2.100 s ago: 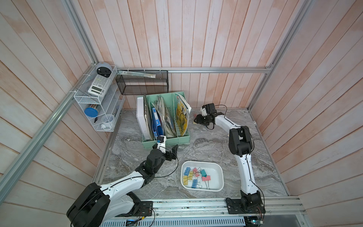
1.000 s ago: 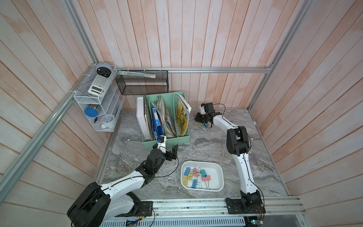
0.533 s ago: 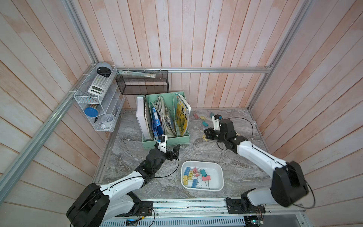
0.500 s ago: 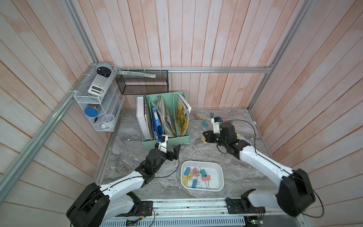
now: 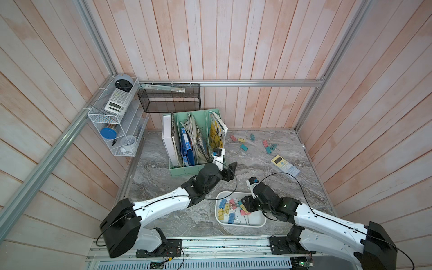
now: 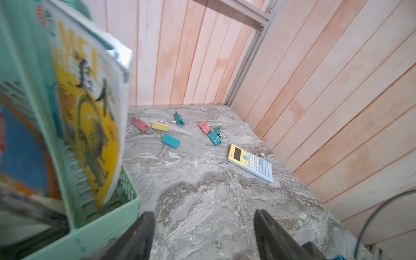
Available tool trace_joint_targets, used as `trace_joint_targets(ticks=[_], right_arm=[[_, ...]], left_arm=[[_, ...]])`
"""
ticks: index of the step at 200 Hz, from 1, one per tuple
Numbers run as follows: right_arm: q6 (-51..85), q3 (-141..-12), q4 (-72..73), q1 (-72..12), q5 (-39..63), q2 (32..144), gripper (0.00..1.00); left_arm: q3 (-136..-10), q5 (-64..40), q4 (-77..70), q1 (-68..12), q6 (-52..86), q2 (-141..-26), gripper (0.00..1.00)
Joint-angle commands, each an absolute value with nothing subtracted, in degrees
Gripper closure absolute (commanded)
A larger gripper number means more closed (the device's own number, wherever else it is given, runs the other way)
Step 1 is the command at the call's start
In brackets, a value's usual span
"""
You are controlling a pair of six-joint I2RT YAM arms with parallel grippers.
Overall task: Put the binder clips in the storage box
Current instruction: Place the binder clip in the storage box, then pick up the binder clip at the center of the board.
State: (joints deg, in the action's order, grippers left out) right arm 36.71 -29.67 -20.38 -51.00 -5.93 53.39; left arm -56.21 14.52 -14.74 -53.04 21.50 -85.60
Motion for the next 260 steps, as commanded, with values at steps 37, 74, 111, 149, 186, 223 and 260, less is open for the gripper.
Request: trace_joint_targets(ticks=[37,74,111,149,186,223,260], right_arm=[[45.31,-29.68,-30.95,-26.45,-13.21,24.48,0.3],[48.1,-25.53,-25.8,-7.44,12.66,26.08,0.3],[50.81,-22.56,-17.31,-6.51,19.07,29.76,0.29],[53.76,-20.59,-11.21,-6.57,24.12,30.61,0.27],[54.05,-20.65,-10.92,-6.51,25.05,28.71,0.26],[55.28,-20.73,-10.79,-6.48,27.63,26.29,0.26],[53.74,-20.95,-12.4,-6.42,28.03,24.94,0.25]], left_arm=[[-94.99,21.24,9.69,-52.65,13.26,-118.79,0.33],[-118.36,13.03,15.97,-47.78,16.08,-137.49,0.34],[-144.75,8.77,26.55,-44.28,20.73,-154.51,0.33],[-151.08,7.5,25.18,-41.77,26.84,-161.05,0.31],[-161.3,6.0,31.27,-40.31,33.1,-167.39,0.29],[-156.62,8.41,37.84,-40.45,33.24,-165.49,0.21],[-156.46,9.9,45.88,-41.72,30.61,-166.98,0.44]])
